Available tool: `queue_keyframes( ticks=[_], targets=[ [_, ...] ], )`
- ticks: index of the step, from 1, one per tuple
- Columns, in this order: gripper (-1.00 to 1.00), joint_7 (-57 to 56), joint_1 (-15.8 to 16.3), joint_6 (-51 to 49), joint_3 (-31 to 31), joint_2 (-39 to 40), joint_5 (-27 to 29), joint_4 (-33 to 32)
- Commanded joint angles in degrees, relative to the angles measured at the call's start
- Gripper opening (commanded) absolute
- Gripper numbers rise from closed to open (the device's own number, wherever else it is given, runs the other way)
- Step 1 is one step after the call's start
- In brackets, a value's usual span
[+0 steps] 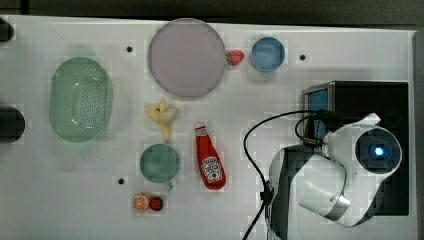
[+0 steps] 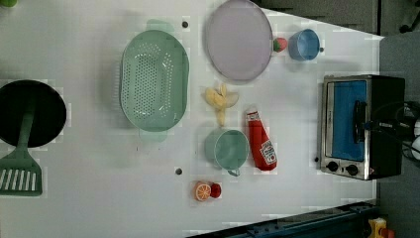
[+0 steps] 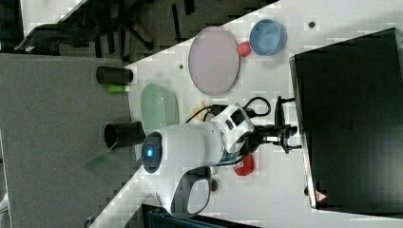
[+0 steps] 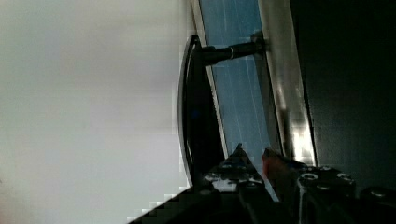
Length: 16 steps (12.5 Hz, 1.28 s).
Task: Flap open oven.
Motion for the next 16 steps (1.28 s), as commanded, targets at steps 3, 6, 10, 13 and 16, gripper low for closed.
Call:
queue_keyframes(
  ticks=[3, 6, 10, 13, 16],
  targets=[
    [-0.65, -1.7, 1.0, 1.5, 0.4, 1.2, -0.3, 0.3],
    [-0.65, 3.1, 2.2, 1.2, 1.3, 1.2, -7.4, 0.2],
    [-0.65, 17.9, 4.5, -0.4, 3.8, 1.3, -23.1, -0.9],
    [-0.65, 26.3, 5.2, -2.6, 6.8, 1.9, -27.8, -1.3],
    [-0.65, 32.4, 5.8, -4.5, 10.2, 3.8, -29.6, -1.4]
  ],
)
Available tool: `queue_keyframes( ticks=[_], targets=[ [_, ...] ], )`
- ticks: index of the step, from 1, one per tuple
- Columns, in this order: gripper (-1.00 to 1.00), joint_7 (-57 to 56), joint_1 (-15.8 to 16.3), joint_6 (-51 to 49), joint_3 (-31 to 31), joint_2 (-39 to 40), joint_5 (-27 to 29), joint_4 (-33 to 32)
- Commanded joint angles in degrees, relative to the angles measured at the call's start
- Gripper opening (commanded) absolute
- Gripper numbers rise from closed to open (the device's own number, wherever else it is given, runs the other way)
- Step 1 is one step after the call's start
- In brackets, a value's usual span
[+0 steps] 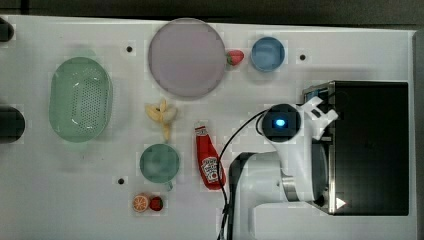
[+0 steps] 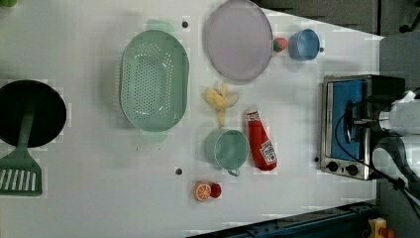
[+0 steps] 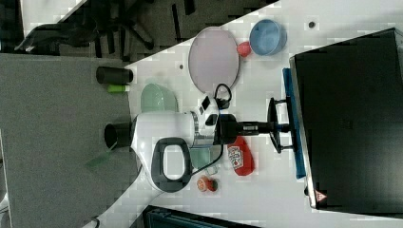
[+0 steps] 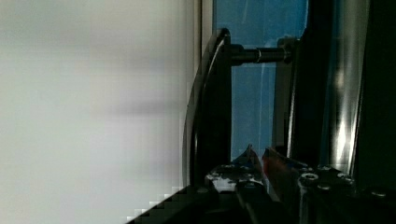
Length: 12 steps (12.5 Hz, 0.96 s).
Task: Flap open oven.
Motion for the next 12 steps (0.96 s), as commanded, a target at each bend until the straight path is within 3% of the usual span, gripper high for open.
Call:
queue_keyframes(
  ticks=[1, 9, 12],
  targets=[
    [-0.65, 11.8, 2.2, -1.1, 4.5, 2.4, -2.0, -0.2],
    [-0.65, 41.0, 7.9, -6.0, 10.3, 14.3, -22.5, 1.3],
    [-0.65, 45.6, 9.5, -6.0, 10.6, 19.8, -24.5, 2.9]
  ],
)
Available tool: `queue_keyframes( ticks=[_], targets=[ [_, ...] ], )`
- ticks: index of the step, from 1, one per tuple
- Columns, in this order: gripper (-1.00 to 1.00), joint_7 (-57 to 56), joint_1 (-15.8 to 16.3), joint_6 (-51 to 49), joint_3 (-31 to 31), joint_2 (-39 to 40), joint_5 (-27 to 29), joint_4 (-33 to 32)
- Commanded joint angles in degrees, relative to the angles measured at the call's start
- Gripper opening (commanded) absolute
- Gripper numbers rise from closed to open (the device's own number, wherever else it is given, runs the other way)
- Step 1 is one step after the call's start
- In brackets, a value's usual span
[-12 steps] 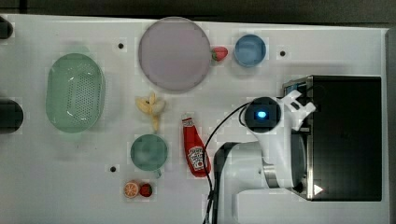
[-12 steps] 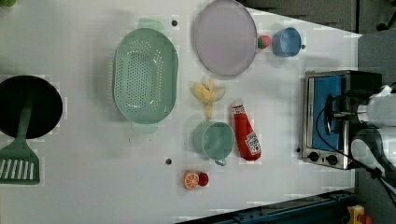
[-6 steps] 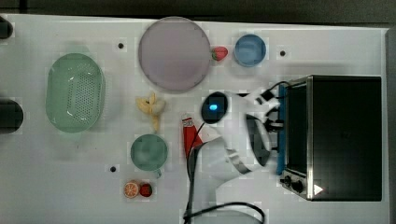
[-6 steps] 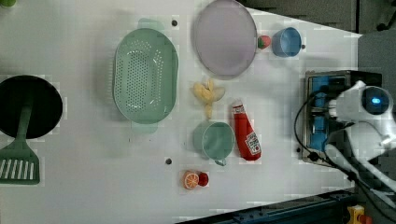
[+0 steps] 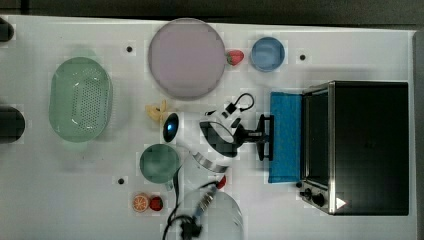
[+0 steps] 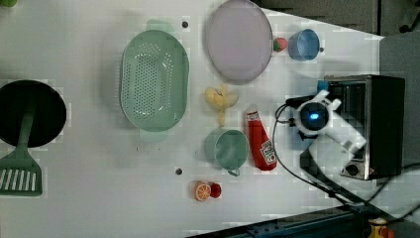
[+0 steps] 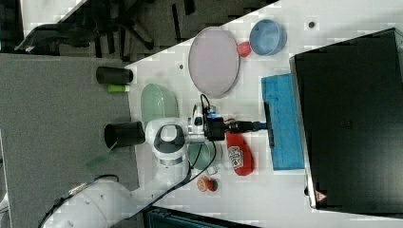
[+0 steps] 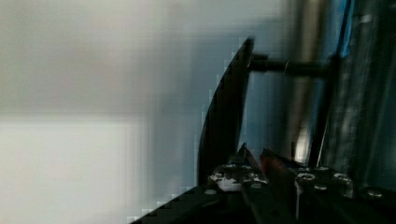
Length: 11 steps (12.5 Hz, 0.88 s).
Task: Flap open oven.
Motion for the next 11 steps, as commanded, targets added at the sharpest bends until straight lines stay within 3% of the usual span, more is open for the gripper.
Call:
queue_keyframes(
  ticks=[1, 8, 10, 11],
  targets=[
    [-0.65, 9.9, 1.2, 0.2, -0.9, 3.7, -1.1, 2.2],
    [-0.65, 10.7, 1.4, 3.2, -0.7, 6.6, -0.1, 6.2],
    [-0.65, 10.7, 1.4, 6.9, 0.0, 4.5, 6.6, 6.6],
    [-0.65, 10.7, 1.4, 7.6, 0.4, 3.0, 13.0, 6.5]
  ],
)
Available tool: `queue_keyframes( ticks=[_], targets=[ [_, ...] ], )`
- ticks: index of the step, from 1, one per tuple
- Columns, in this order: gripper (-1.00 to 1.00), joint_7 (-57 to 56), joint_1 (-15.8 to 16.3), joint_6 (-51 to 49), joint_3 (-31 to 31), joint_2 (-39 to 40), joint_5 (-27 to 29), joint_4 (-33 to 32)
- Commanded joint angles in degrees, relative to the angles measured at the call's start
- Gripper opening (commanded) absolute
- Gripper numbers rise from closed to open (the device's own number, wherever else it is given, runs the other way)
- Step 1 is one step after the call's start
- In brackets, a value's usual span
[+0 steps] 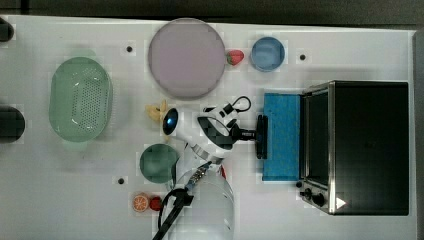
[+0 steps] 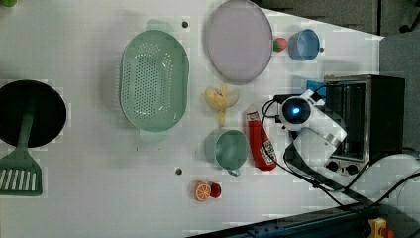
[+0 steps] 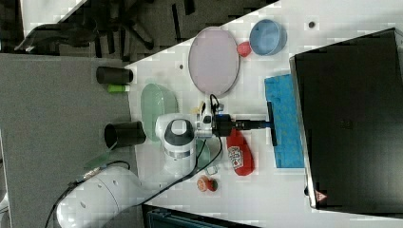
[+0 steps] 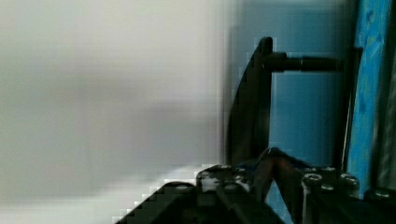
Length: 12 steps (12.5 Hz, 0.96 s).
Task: Flap open oven.
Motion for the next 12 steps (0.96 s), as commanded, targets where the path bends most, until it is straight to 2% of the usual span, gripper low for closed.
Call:
queue_keyframes(
  ticks=[1, 5, 6, 8, 12],
  targets=[
    [-0.65, 3.6, -0.2, 4.4, 2.0, -6.1, 14.4, 1.9],
    [-0.65, 3.6, -0.8, 3.2, 1.6, -17.1, 40.5, 2.0],
    [-0.65, 3.2, -1.0, 1.8, 1.6, -20.2, 45.1, 2.0],
    [-0.65, 3.1, -1.2, -2.4, 1.0, -26.4, 49.2, 2.4],
    [-0.65, 3.1, -1.3, -14.5, -1.8, -37.3, 49.6, 6.0]
  ],
)
